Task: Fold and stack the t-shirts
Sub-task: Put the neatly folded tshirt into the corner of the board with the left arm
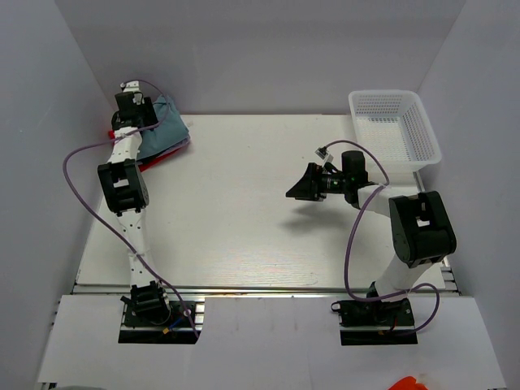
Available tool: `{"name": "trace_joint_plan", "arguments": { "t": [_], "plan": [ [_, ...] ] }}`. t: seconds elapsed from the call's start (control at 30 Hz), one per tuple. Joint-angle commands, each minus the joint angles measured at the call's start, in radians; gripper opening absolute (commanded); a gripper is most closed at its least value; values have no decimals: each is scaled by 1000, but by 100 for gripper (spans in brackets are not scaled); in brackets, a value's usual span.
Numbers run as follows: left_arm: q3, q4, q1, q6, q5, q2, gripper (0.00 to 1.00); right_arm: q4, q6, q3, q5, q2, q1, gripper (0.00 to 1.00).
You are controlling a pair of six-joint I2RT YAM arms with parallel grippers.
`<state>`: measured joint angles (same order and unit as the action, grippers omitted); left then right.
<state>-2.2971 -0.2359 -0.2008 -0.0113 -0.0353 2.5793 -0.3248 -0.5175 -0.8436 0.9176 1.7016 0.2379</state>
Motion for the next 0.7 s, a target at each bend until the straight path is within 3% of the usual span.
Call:
{"name": "trace_joint_plan", "arguments": {
  "t": [0.0, 0.03, 0.3, 0.43, 0.67],
  "plan": [
    [13, -20, 1, -33, 37, -60, 79, -27, 7, -35, 26, -19, 0, 90],
    [13, -20, 1, -42, 46, -61, 99, -20, 13, -34, 21, -28, 1, 90],
    [17, 20, 1, -179, 6, -200, 100, -2, 36, -26, 23, -75, 5, 90],
    [50, 37, 1, -214, 67, -300, 100, 15, 59, -11, 1, -134, 1, 90],
    [31, -107, 1, -234, 78, -402, 100, 29, 80, 26, -14, -230, 3, 90]
  ]
}}
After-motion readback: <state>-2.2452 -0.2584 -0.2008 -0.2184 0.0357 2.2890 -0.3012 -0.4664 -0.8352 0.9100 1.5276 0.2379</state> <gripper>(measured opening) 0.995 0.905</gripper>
